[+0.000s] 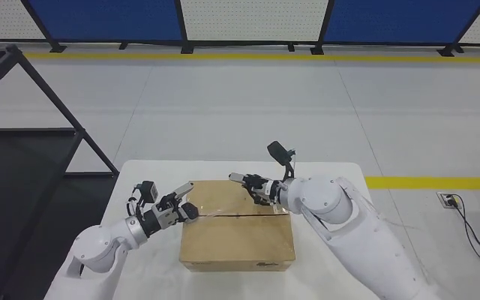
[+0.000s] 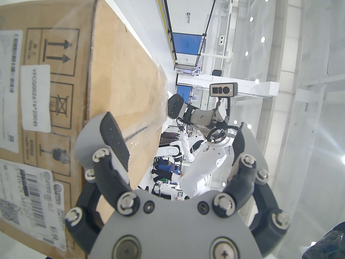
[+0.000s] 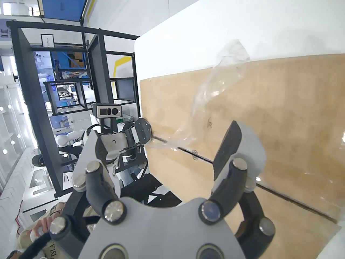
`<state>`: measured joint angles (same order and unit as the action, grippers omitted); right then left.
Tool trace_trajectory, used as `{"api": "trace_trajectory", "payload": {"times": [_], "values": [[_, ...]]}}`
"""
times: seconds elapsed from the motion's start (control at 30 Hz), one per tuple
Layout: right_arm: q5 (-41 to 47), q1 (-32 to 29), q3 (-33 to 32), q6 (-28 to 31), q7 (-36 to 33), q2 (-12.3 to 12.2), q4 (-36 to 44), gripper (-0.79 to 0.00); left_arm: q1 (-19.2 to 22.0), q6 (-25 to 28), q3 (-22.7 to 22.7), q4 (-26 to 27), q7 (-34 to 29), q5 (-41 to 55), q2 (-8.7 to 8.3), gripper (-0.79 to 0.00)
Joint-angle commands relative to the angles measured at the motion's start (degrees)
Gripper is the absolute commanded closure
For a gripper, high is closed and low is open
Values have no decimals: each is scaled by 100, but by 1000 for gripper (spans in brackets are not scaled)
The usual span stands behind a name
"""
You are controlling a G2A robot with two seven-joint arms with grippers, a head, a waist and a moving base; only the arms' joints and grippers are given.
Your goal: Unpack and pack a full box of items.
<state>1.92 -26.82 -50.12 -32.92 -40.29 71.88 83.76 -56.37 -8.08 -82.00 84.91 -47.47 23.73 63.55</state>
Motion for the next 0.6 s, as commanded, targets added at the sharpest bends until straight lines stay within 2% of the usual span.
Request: {"api": "trace_trajectory", "payload": {"times": [0.0, 0.2, 0.4, 0.5, 0.53, 0.57], "values": [[-1, 0, 0, 7, 0, 0, 0, -785, 6, 21, 23, -21, -12, 25, 0, -785], [-44, -60, 124, -117, 677, 107, -72, -785, 21, 62, 87, -49, -52, 76, -4, -785], [25, 258, 376, -365, 743, 271, -407, -785, 32, 85, 120, -54, -64, 104, -12, -785], [43, 422, 483, -540, 791, 353, -585, -459, 31, 89, 131, -59, -67, 121, -16, -785], [75, 469, 506, -608, 811, 382, -645, -400, 28, 97, 132, -63, -68, 123, -18, -785], [107, 516, 527, -670, 829, 410, -707, -388, 25, 104, 131, -67, -70, 125, -21, -785]]}}
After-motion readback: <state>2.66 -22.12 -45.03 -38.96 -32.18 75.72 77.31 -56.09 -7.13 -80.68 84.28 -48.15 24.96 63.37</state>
